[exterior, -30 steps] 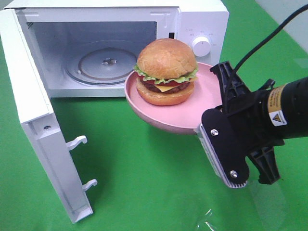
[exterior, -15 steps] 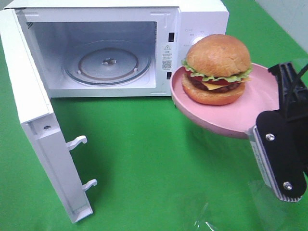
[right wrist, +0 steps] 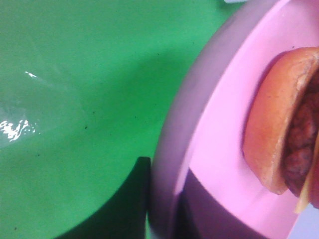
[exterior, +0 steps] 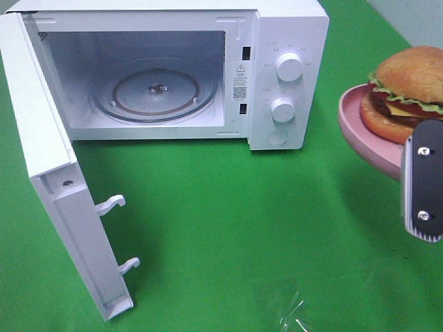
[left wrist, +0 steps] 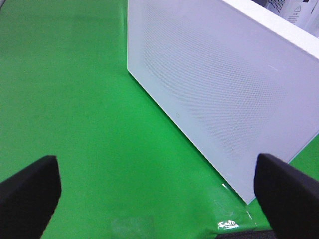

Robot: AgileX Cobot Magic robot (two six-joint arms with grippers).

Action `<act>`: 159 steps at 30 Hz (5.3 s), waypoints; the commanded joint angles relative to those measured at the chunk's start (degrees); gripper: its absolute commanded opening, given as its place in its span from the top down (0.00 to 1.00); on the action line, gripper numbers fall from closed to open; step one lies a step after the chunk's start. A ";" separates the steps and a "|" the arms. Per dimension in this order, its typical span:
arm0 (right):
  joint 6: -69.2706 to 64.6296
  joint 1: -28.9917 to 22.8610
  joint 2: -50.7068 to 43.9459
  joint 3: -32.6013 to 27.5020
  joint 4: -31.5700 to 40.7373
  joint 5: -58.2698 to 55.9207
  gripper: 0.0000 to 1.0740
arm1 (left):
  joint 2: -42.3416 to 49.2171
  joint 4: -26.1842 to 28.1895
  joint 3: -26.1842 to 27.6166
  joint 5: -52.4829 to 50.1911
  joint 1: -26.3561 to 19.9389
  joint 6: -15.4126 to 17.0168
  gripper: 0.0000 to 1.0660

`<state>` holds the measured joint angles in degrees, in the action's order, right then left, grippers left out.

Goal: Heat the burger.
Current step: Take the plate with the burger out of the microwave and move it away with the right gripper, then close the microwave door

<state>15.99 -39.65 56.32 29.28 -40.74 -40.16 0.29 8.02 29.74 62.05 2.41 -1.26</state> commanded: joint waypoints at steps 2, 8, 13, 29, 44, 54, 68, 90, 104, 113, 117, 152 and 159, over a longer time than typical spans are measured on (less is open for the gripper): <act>-9.11 0.29 -0.92 0.46 -4.58 -2.81 1.00 | 0.97 0.34 -0.23 -0.86 0.00 -0.06 0.08; -17.13 0.29 -0.57 0.46 -5.16 -8.94 1.00 | 0.97 0.34 -0.23 -0.86 0.00 -0.06 0.08; -25.04 0.29 2.81 0.46 -7.73 -11.40 1.00 | 0.97 0.34 -0.23 -0.86 0.00 -0.06 0.08; -57.64 0.40 21.03 0.46 -13.98 -11.06 1.00 | 0.97 0.34 -0.23 -0.86 0.00 -0.06 0.08; -71.10 5.96 39.08 3.95 -14.27 -4.98 1.00 | 0.97 0.34 -0.23 -0.86 0.00 -0.06 0.08; -72.59 11.00 49.56 10.20 -13.58 -4.58 0.90 | 0.97 0.34 -0.23 -0.86 0.00 -0.06 0.08; -63.77 10.94 41.14 11.12 -3.27 -4.35 0.50 | 0.97 0.34 -0.23 -0.86 0.00 -0.06 0.08; -31.05 10.94 5.50 11.12 22.75 -5.21 0.22 | 0.97 0.34 -0.23 -0.86 0.00 -0.06 0.08; -28.71 10.94 -11.69 9.63 25.55 -15.47 0.28 | 0.97 0.34 -0.23 -0.86 0.00 -0.06 0.08; -28.76 11.06 -28.53 6.30 28.36 -16.27 0.29 | 0.97 0.34 -0.23 -0.86 0.00 -0.06 0.08; -28.65 13.64 -35.07 3.61 31.51 -17.48 0.29 | 0.97 0.34 -0.23 -0.86 0.00 -0.06 0.08; -20.40 34.43 -58.10 -0.86 38.73 -14.84 0.29 | 0.86 0.40 -0.23 -0.86 0.00 -0.06 0.08; -20.40 34.43 -58.10 -0.86 38.73 -14.84 0.29 | 0.86 0.40 -0.23 -0.86 0.00 -0.06 0.08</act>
<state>-4.98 -5.44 -0.29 28.42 -2.12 -55.46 0.29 8.02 29.74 62.05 2.41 -1.26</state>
